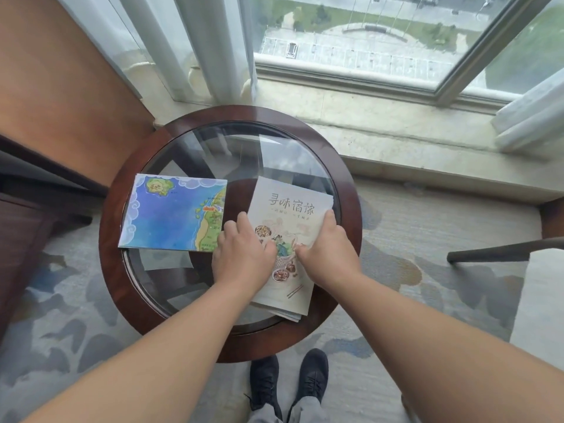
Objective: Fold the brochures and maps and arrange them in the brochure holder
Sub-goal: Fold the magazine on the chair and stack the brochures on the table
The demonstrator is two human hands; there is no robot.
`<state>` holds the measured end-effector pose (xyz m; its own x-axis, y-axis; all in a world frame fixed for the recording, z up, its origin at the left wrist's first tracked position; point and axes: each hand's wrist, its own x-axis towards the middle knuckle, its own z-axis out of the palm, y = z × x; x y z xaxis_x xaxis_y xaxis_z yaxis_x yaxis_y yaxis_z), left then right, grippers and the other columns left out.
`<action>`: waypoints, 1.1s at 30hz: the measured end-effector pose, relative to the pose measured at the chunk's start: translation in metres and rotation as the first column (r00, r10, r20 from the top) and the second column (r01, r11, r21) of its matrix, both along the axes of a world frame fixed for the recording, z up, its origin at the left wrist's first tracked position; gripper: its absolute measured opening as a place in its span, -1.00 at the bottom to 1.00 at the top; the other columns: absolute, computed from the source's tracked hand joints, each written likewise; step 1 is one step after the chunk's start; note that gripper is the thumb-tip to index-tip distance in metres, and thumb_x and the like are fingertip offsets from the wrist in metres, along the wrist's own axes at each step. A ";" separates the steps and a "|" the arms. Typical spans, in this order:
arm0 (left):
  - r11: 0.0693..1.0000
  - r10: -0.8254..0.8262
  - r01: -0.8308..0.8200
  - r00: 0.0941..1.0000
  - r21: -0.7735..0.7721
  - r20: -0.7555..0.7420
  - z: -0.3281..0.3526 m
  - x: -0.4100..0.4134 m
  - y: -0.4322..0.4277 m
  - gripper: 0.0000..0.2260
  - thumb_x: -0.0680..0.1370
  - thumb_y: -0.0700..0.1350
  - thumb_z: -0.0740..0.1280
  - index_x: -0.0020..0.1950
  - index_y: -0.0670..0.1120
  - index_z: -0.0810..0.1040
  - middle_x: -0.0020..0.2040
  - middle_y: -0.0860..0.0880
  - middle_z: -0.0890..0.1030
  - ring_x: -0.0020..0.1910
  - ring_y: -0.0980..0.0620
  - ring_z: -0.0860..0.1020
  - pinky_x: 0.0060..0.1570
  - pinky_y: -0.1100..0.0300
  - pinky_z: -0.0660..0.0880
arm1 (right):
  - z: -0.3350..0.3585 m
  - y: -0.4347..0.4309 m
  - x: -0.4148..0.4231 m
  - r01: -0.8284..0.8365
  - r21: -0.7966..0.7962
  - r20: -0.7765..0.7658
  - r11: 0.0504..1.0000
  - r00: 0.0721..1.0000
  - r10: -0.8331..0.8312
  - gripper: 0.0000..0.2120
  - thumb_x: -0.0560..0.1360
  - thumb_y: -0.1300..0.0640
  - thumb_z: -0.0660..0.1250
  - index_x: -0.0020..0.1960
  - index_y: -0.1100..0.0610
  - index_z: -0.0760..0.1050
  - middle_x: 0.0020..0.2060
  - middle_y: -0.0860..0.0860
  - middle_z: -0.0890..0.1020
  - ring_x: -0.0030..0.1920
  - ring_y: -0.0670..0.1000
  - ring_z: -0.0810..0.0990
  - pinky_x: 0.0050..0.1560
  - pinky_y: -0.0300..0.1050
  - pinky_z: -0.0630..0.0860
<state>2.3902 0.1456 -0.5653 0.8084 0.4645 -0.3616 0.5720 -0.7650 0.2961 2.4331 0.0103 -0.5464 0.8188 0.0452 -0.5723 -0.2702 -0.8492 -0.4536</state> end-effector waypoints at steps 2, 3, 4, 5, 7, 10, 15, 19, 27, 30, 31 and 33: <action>0.999 -0.020 0.021 1.000 0.043 -0.017 -0.006 0.000 -0.001 -0.47 0.53 0.11 0.25 0.40 -0.12 0.24 0.20 -0.14 0.40 0.17 -0.16 0.41 0.13 -0.04 0.38 | -0.003 -0.001 0.001 -0.066 -0.074 0.006 0.995 0.998 0.067 -0.20 0.47 0.02 0.41 0.54 0.08 0.03 0.23 0.10 0.43 0.16 0.16 0.53 -0.04 0.00 0.47; 0.998 -0.024 0.025 1.000 0.063 -0.020 -0.008 -0.001 -0.002 -0.45 0.53 0.12 0.25 0.42 -0.11 0.23 0.21 -0.13 0.39 0.19 -0.15 0.40 0.15 -0.04 0.37 | -0.004 -0.003 0.001 -0.107 -0.122 0.011 0.987 0.994 0.109 -0.17 0.46 0.00 0.42 0.55 0.07 0.00 0.23 0.10 0.39 0.17 0.17 0.51 -0.01 0.02 0.48; 0.996 -0.029 0.031 0.999 0.082 -0.021 -0.009 -0.001 -0.002 -0.42 0.52 0.13 0.24 0.45 -0.11 0.21 0.24 -0.13 0.38 0.21 -0.15 0.38 0.17 -0.06 0.35 | -0.004 -0.005 0.001 -0.146 -0.168 0.028 0.975 0.988 0.153 -0.12 0.44 -0.02 0.43 0.56 0.06 -0.03 0.24 0.10 0.35 0.18 0.18 0.49 0.04 0.04 0.49; 0.995 -0.040 0.041 0.999 0.095 -0.015 -0.010 -0.002 -0.003 -0.39 0.52 0.13 0.24 0.48 -0.10 0.18 0.28 -0.12 0.36 0.24 -0.15 0.35 0.20 -0.07 0.33 | -0.004 -0.007 0.004 -0.187 -0.209 0.058 0.960 0.977 0.204 -0.08 0.43 -0.05 0.45 0.57 0.05 -0.05 0.27 0.10 0.31 0.22 0.18 0.45 0.09 0.06 0.48; 0.991 -0.085 0.081 0.996 0.104 0.031 -0.010 0.000 -0.004 -0.35 0.50 0.10 0.25 0.52 -0.07 0.12 0.39 -0.10 0.29 0.33 -0.14 0.28 0.29 -0.08 0.27 | -0.003 -0.010 0.014 -0.301 -0.278 0.113 0.912 0.933 0.343 0.01 0.38 -0.11 0.49 0.58 0.04 -0.10 0.42 0.10 0.18 0.35 0.19 0.31 0.24 0.10 0.41; 0.976 -0.205 0.197 0.975 0.093 0.088 -0.014 0.018 -0.009 -0.31 0.52 0.11 0.22 0.56 -0.07 0.03 0.56 -0.11 0.10 0.53 -0.12 0.05 0.47 -0.08 0.05 | -0.003 -0.011 0.033 -0.496 -0.323 0.078 0.806 0.835 0.545 0.14 0.34 -0.18 0.53 0.60 0.03 -0.20 0.59 0.04 -0.13 0.57 0.18 -0.07 0.50 0.12 0.13; 0.944 -0.320 0.315 0.946 0.096 0.045 -0.032 0.046 -0.025 -0.31 0.59 0.28 -0.04 0.61 -0.05 -0.11 0.61 -0.15 -0.15 0.58 -0.10 -0.22 0.50 -0.05 -0.23 | -0.012 -0.010 0.039 -0.614 -0.342 -0.028 0.711 0.763 0.646 0.23 0.31 -0.17 0.55 0.60 0.10 -0.26 0.60 0.06 -0.21 0.59 0.06 -0.22 0.56 0.07 -0.09; 0.915 -0.355 0.348 0.935 0.206 -0.003 -0.049 0.040 -0.031 -0.27 0.53 0.34 -0.26 0.59 -0.05 -0.25 0.60 -0.17 -0.25 0.56 -0.10 -0.30 0.48 -0.04 -0.35 | -0.017 -0.014 0.039 -0.610 -0.332 -0.021 0.720 0.767 0.641 0.23 0.32 -0.18 0.54 0.60 0.08 -0.28 0.60 0.04 -0.24 0.59 0.02 -0.22 0.56 0.06 -0.08; 0.778 -0.597 0.587 0.802 0.225 -0.025 -0.044 -0.058 -0.016 -0.23 0.55 0.33 -0.01 0.57 -0.18 0.08 0.59 -0.27 0.02 0.58 -0.20 -0.01 0.50 -0.18 -0.02 | -0.008 -0.011 0.036 -0.604 -0.357 -0.055 0.712 0.775 0.630 0.22 0.34 -0.18 0.53 0.59 0.07 -0.31 0.59 0.02 -0.28 0.59 0.02 -0.23 0.53 0.13 -0.03; 0.757 -0.609 0.608 0.789 0.241 -0.077 -0.044 -0.065 -0.014 -0.22 0.54 0.34 -0.05 0.58 -0.17 0.03 0.59 -0.26 -0.03 0.58 -0.20 -0.05 0.50 -0.18 -0.05 | -0.008 -0.009 0.036 -0.596 -0.364 -0.054 0.715 0.780 0.623 0.23 0.33 -0.16 0.54 0.60 0.08 -0.30 0.59 0.03 -0.26 0.59 0.03 -0.22 0.54 0.13 -0.03; 0.757 -0.604 0.606 0.792 0.245 -0.094 -0.041 -0.064 -0.016 -0.22 0.54 0.35 -0.07 0.58 -0.16 0.00 0.59 -0.25 -0.07 0.58 -0.19 -0.09 0.51 -0.17 -0.10 | -0.007 -0.008 0.035 -0.599 -0.367 -0.058 0.712 0.778 0.625 0.23 0.33 -0.16 0.55 0.60 0.08 -0.30 0.59 0.03 -0.25 0.59 0.04 -0.22 0.54 0.13 -0.02; 0.791 -0.564 0.570 0.820 0.223 -0.098 -0.038 -0.059 -0.022 -0.19 0.51 0.38 -0.09 0.61 -0.13 -0.05 0.60 -0.23 -0.13 0.58 -0.18 -0.18 0.50 -0.17 -0.21 | -0.007 -0.007 0.034 -0.596 -0.377 -0.060 0.709 0.779 0.624 0.23 0.33 -0.15 0.55 0.60 0.09 -0.29 0.60 0.05 -0.24 0.59 0.05 -0.21 0.55 0.13 -0.01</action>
<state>2.3316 0.1237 -0.6034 0.9454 -0.0023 -0.3259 0.0185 -0.9980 0.0605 2.4676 0.0037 -0.5537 0.7213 0.3546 -0.5949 0.3833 -0.9198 -0.0835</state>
